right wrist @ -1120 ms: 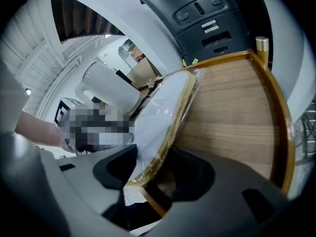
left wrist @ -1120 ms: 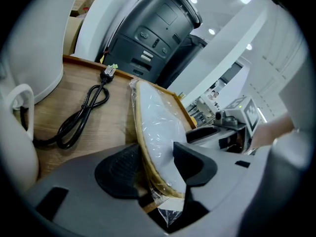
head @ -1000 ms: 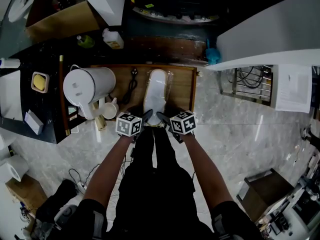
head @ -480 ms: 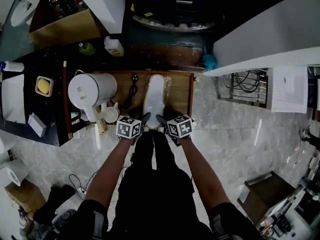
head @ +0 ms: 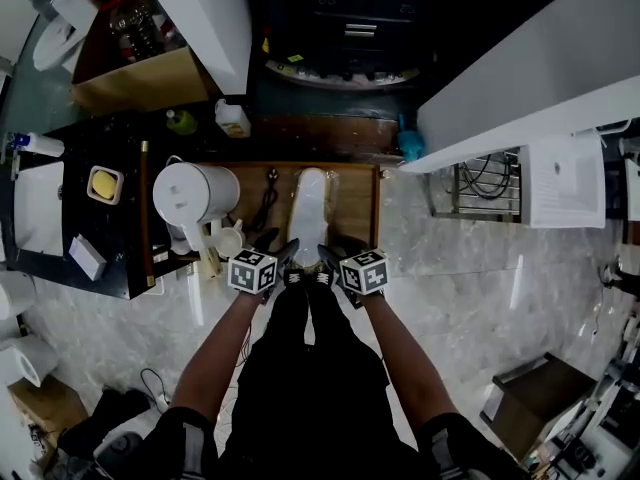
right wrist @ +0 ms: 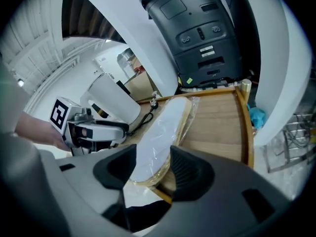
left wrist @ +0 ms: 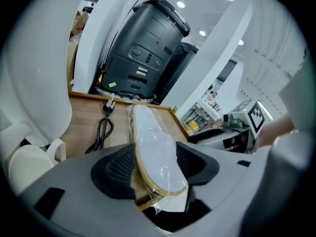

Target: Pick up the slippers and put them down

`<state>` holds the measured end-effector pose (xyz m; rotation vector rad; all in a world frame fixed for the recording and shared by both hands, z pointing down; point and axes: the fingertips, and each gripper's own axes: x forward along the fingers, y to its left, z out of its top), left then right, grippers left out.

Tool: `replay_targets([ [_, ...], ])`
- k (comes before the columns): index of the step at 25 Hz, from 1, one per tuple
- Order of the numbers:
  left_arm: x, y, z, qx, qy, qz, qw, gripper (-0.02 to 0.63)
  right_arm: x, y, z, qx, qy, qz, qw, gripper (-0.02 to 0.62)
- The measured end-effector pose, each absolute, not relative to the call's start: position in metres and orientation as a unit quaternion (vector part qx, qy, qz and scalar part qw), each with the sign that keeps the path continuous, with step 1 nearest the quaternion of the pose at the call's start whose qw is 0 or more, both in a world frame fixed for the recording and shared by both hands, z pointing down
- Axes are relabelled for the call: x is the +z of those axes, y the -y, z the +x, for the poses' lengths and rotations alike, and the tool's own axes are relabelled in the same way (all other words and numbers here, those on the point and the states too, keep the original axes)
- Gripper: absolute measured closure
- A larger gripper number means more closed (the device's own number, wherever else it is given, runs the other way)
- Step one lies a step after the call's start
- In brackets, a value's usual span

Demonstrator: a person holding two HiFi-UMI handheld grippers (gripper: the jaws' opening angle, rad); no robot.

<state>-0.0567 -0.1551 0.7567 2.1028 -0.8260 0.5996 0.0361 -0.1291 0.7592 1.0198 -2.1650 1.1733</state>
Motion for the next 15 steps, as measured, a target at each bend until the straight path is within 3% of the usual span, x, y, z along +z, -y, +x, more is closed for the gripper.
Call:
replay_targets([
  [3, 0.741, 0.151, -0.058, 0.229, 0.314, 0.839, 0.380, 0.353, 0.746, 0.124, 0.032, 0.423, 0.798, 0.365, 0.227, 0.380],
  [8, 0.716, 0.149, -0.056, 0.214, 0.307, 0.850, 0.370, 0.354, 0.719, 0.123, 0.034, 0.396, 0.814, 0.367, 0.212, 0.456],
  [15, 0.682, 0.144, -0.051, 0.197, 0.294, 0.867, 0.350, 0.368, 0.692, 0.118, 0.037, 0.374, 0.826, 0.368, 0.203, 0.505],
])
